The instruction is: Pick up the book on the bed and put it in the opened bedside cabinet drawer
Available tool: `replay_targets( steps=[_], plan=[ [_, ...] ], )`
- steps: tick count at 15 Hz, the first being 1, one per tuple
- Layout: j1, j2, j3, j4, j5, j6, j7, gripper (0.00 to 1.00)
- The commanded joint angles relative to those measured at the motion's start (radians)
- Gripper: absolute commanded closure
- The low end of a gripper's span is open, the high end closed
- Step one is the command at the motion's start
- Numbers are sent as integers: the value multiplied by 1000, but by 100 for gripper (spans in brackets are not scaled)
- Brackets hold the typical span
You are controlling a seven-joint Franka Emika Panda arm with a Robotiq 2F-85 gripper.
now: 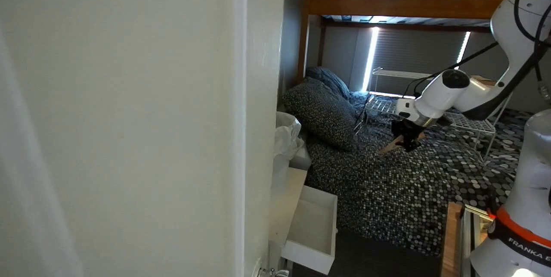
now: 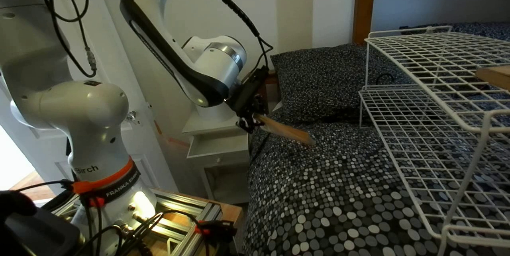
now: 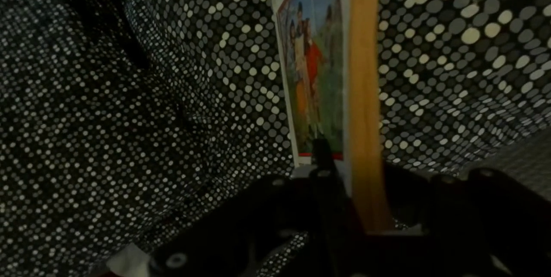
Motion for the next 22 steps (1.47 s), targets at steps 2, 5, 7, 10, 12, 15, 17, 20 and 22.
replay_targets(
  steps=[2, 5, 7, 10, 12, 15, 17, 20, 22],
  plan=[
    [74, -146, 130, -187, -123, -177, -8, 96],
    [179, -35, 243, -164, -253, -148, 176, 96],
    [249, -49, 316, -168, -330, -203, 276, 96],
    [357, -9, 423, -158, -252, -247, 301, 96],
    [422, 45, 487, -155, -249, -236, 379, 96],
    [470, 150, 551, -156, -208, -270, 464, 96],
    [488, 188, 575, -156, -232, -291, 528, 96],
    [481, 185, 581, -154, -247, -280, 530, 85],
    [486, 204, 595, -151, -252, -287, 556, 85]
  ],
)
